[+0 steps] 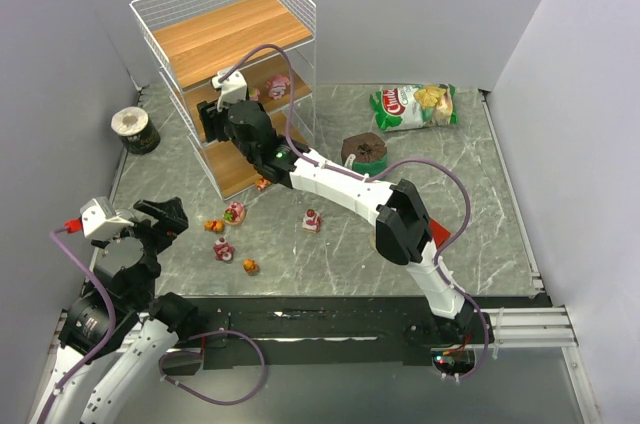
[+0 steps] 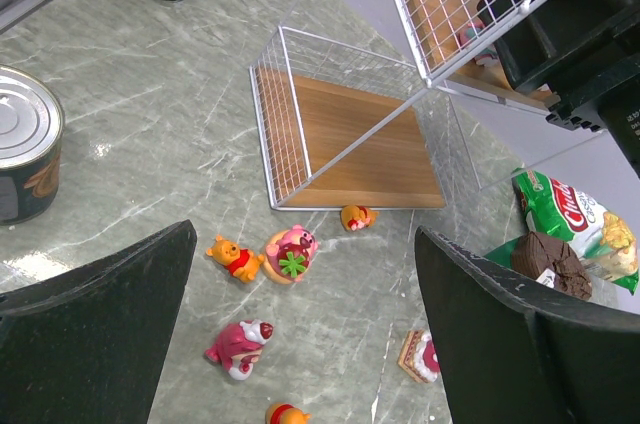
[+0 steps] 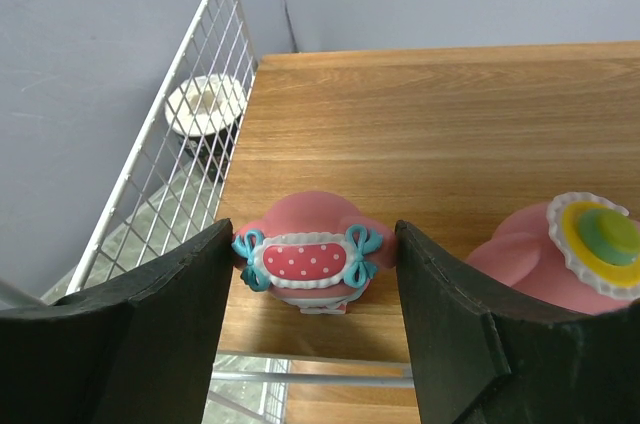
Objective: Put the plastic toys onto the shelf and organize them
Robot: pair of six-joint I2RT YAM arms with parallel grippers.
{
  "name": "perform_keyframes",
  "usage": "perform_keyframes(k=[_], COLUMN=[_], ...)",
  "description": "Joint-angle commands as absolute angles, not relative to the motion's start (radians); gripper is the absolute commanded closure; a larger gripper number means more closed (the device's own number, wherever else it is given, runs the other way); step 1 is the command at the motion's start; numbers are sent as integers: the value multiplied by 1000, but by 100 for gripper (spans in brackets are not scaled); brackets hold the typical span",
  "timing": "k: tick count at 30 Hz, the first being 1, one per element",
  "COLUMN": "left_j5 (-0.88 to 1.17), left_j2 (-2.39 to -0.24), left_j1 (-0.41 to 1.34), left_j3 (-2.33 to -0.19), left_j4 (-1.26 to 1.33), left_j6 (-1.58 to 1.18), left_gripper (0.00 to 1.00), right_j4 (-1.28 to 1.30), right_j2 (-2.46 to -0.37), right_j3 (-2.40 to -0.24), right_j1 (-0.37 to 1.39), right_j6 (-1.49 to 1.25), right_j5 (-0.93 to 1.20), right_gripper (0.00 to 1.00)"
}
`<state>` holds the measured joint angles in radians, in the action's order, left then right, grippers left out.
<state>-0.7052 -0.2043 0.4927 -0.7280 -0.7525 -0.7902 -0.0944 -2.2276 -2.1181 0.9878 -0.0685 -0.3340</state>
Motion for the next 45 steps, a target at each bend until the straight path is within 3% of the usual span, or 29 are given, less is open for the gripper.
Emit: perform_keyframes(k=[1,6,11,16,26,45], left_j5=[-710,-710,-712,-713,-713,-706], left_j2=[-190,-189,-189,-186,-187,-202], left_j1=[495,494,495,495,495,494], left_j3=[-738,-738,-739,-739,-739,-736], left_j4=[-741,-741,-742,-744,-745,-736], left_j6=[-785,-787,-788,-788,-790,-781], left_gripper=[4,3,4,4,4,3], right_j4=[-121,-137,-163,-178,-213,-293], right_j2=[-2252,-2229,-2209,-2197,-2131,-1835], right_j3=[-2109,-2080,-2051,-2033,-1948,-1573], right_j1=[985,985,983,985,986,1009], right_j6=[-57,-58,-58,-61,-75,-72], right_j5=[-354,-351,-334,-328,-310,-252], right_gripper=[38,32,17,8,4,3])
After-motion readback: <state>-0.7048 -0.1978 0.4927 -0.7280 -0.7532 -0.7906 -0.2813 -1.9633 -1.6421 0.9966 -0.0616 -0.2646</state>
